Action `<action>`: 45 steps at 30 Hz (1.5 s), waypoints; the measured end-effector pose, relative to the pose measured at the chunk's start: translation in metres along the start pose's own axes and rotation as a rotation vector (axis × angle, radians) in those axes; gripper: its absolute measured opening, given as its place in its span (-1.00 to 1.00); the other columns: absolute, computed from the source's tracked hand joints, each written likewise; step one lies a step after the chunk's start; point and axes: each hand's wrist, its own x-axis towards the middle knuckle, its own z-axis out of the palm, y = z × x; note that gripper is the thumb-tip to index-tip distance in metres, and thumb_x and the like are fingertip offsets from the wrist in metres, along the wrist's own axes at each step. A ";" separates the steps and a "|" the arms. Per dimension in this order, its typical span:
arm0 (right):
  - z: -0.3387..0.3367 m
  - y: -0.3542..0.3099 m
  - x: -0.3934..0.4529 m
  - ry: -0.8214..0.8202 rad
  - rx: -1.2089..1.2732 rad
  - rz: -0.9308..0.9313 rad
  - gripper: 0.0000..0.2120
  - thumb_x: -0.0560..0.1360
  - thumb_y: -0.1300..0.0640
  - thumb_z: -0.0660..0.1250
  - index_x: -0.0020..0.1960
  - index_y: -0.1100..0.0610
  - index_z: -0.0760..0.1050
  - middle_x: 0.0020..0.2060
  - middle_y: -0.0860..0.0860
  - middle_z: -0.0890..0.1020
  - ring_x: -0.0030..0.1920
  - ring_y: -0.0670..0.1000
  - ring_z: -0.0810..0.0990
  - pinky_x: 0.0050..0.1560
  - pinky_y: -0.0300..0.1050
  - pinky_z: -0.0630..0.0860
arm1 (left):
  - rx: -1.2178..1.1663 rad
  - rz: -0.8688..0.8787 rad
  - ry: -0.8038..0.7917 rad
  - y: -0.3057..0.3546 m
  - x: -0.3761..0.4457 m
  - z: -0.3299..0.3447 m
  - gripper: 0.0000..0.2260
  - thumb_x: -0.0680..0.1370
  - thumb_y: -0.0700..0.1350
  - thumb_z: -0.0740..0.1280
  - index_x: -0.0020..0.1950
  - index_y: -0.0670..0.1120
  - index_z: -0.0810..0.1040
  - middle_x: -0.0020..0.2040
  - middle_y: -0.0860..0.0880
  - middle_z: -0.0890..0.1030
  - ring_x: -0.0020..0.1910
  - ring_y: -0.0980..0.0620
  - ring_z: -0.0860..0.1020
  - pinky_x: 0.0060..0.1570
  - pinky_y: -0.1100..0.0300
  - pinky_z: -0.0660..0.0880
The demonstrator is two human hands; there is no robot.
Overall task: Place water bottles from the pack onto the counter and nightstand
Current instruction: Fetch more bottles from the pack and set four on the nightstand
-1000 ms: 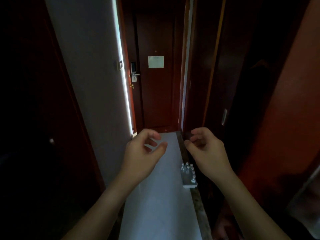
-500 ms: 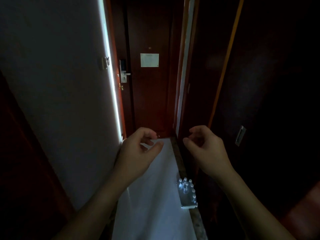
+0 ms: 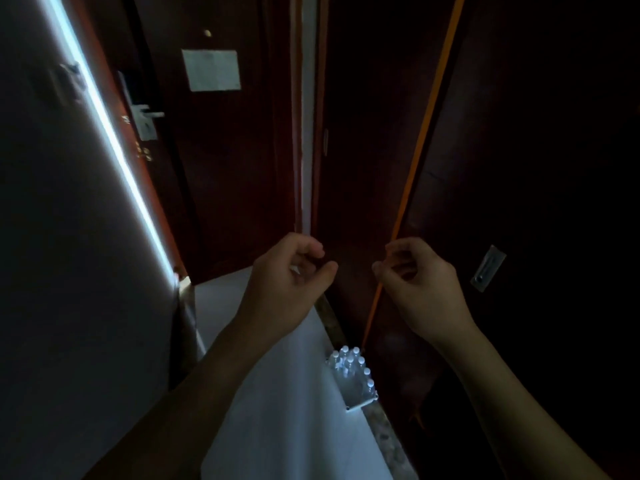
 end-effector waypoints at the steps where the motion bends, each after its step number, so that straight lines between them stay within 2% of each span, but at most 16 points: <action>1: 0.005 0.014 0.012 -0.001 -0.012 0.018 -0.78 0.43 0.09 0.50 0.04 -0.02 0.55 -0.22 -0.10 0.67 -0.19 -0.23 0.64 -0.17 -0.44 0.49 | -0.009 -0.011 -0.016 -0.015 0.013 0.011 -0.82 0.41 0.09 0.41 -0.04 0.09 0.58 -0.09 0.20 0.64 -0.20 0.23 0.61 -0.26 0.49 0.46; 5: 0.028 0.073 0.067 -0.009 0.002 0.087 -0.77 0.44 0.09 0.49 0.05 -0.02 0.54 -0.19 -0.10 0.66 -0.16 -0.20 0.64 -0.09 -0.30 0.54 | 0.021 -0.060 -0.092 -0.077 0.062 0.056 -0.79 0.46 -0.07 0.49 0.06 0.00 0.58 -0.08 0.15 0.64 -0.16 0.21 0.61 -0.25 0.47 0.49; 8: 0.052 0.116 0.120 -0.025 0.019 0.121 -0.76 0.43 0.06 0.49 0.04 -0.09 0.51 -0.19 -0.13 0.64 -0.15 -0.24 0.62 -0.13 -0.39 0.49 | 0.061 -0.081 -0.111 -0.122 0.102 0.086 -0.78 0.47 -0.15 0.51 0.06 -0.02 0.57 -0.09 0.14 0.64 -0.14 0.22 0.62 -0.26 0.43 0.52; 11: 0.079 0.158 0.175 -0.028 0.047 0.176 -0.75 0.41 0.01 0.49 0.02 -0.16 0.49 -0.19 -0.17 0.64 -0.13 -0.28 0.61 -0.15 -0.40 0.47 | 0.089 -0.116 -0.128 -0.164 0.143 0.111 -0.81 0.47 -0.06 0.47 0.04 0.00 0.56 -0.09 0.17 0.63 -0.11 0.24 0.62 -0.24 0.43 0.52; 16: 0.122 0.236 0.239 -0.066 0.041 0.346 -0.77 0.42 0.04 0.48 -0.02 -0.19 0.50 -0.18 -0.16 0.65 -0.12 -0.21 0.63 -0.05 -0.18 0.57 | 0.119 -0.211 -0.222 -0.242 0.185 0.155 -0.80 0.51 -0.03 0.42 -0.04 0.25 0.46 0.03 0.39 0.55 -0.09 0.30 0.60 -0.24 0.50 0.49; 20: 0.152 0.311 0.252 -0.112 -0.018 0.477 -0.83 0.43 0.02 0.45 -0.02 -0.15 0.52 -0.17 -0.15 0.66 -0.13 -0.20 0.63 -0.06 -0.22 0.56 | 0.092 -0.357 -0.262 -0.318 0.185 0.198 -0.83 0.46 0.07 0.41 -0.03 0.26 0.46 0.03 0.34 0.56 -0.12 0.22 0.62 -0.26 0.40 0.55; 22: 0.171 0.357 0.244 -0.083 -0.017 0.541 -0.83 0.39 -0.03 0.42 -0.03 -0.10 0.53 -0.16 -0.14 0.67 -0.14 -0.19 0.64 -0.10 -0.31 0.55 | 0.090 -0.432 -0.274 -0.363 0.174 0.222 -0.82 0.45 0.08 0.44 -0.03 0.25 0.50 -0.01 0.28 0.60 -0.18 0.18 0.63 -0.30 0.35 0.56; 24: 0.195 0.407 0.231 -0.030 0.005 0.624 -0.84 0.40 0.02 0.46 -0.05 -0.10 0.55 -0.17 -0.12 0.68 -0.14 -0.18 0.66 -0.15 -0.35 0.55 | 0.086 -0.507 -0.298 -0.412 0.160 0.248 -0.82 0.42 0.10 0.45 -0.03 0.23 0.52 -0.06 0.24 0.63 -0.21 0.16 0.64 -0.31 0.36 0.53; 28: 0.254 0.512 0.199 0.052 0.001 0.778 -0.81 0.41 0.13 0.54 -0.08 -0.04 0.56 -0.19 -0.07 0.69 -0.16 -0.14 0.67 -0.12 -0.15 0.61 | 0.098 -0.652 -0.407 -0.518 0.123 0.300 -0.78 0.42 0.01 0.53 -0.05 0.23 0.54 -0.07 0.30 0.63 -0.23 0.20 0.64 -0.31 0.43 0.49; 31: 0.304 0.601 0.166 0.074 -0.031 0.887 -0.77 0.41 0.13 0.55 0.01 0.03 0.57 -0.12 -0.05 0.70 -0.10 -0.04 0.69 -0.08 -0.03 0.63 | 0.103 -0.716 -0.482 -0.606 0.090 0.338 -0.74 0.42 0.02 0.53 -0.02 0.28 0.52 0.00 0.37 0.58 -0.14 0.25 0.62 -0.25 0.44 0.50; 34: 0.356 0.691 0.124 0.093 -0.047 0.961 -0.68 0.41 0.10 0.52 0.11 -0.05 0.51 -0.03 -0.08 0.65 -0.02 -0.08 0.65 -0.14 -0.23 0.57 | 0.104 -0.747 -0.582 -0.696 0.043 0.380 -0.74 0.39 0.12 0.48 -0.01 0.30 0.48 0.05 0.40 0.53 0.01 0.32 0.56 -0.16 0.44 0.51; 36: 0.392 0.751 0.090 0.127 -0.020 1.008 -0.63 0.42 0.11 0.52 0.16 -0.05 0.50 0.05 -0.09 0.62 0.06 -0.08 0.62 -0.05 -0.16 0.58 | 0.108 -0.770 -0.646 -0.755 0.003 0.408 -0.67 0.33 0.24 0.45 0.03 0.31 0.44 0.02 0.37 0.54 0.03 0.35 0.54 -0.17 0.40 0.54; 38: 0.429 0.809 0.055 0.139 0.007 1.057 -0.53 0.41 0.10 0.53 0.27 -0.02 0.47 0.13 -0.09 0.58 0.12 -0.04 0.59 0.08 -0.03 0.59 | 0.145 -0.733 -0.715 -0.815 -0.038 0.435 -0.53 0.29 0.32 0.39 0.15 0.30 0.41 0.07 0.34 0.51 0.04 0.36 0.53 -0.12 0.32 0.56; 39: 0.448 0.836 0.038 0.131 0.007 1.079 -0.48 0.41 0.08 0.53 0.32 -0.03 0.44 0.15 -0.10 0.56 0.14 -0.03 0.57 0.12 0.01 0.59 | 0.172 -0.707 -0.747 -0.845 -0.058 0.448 -0.44 0.28 0.33 0.38 0.24 0.23 0.41 0.12 0.31 0.50 0.05 0.34 0.52 -0.09 0.27 0.56; 41: 0.482 0.887 0.008 0.105 -0.046 1.065 -0.43 0.40 0.05 0.51 0.35 -0.06 0.39 0.17 -0.15 0.51 0.19 -0.02 0.53 0.17 0.03 0.56 | 0.224 -0.686 -0.799 -0.900 -0.097 0.471 -0.32 0.27 0.33 0.38 0.34 0.13 0.38 0.21 0.22 0.48 0.07 0.27 0.51 -0.08 0.29 0.51; 45: 0.537 0.972 -0.030 0.098 -0.242 0.959 -0.38 0.39 0.03 0.49 0.36 -0.05 0.30 0.27 -0.09 0.45 0.28 0.00 0.46 0.18 0.01 0.52 | 0.397 -0.515 -0.843 -0.993 -0.157 0.512 -0.30 0.36 0.18 0.48 0.42 0.00 0.35 0.30 0.04 0.53 0.21 0.04 0.54 -0.03 0.24 0.44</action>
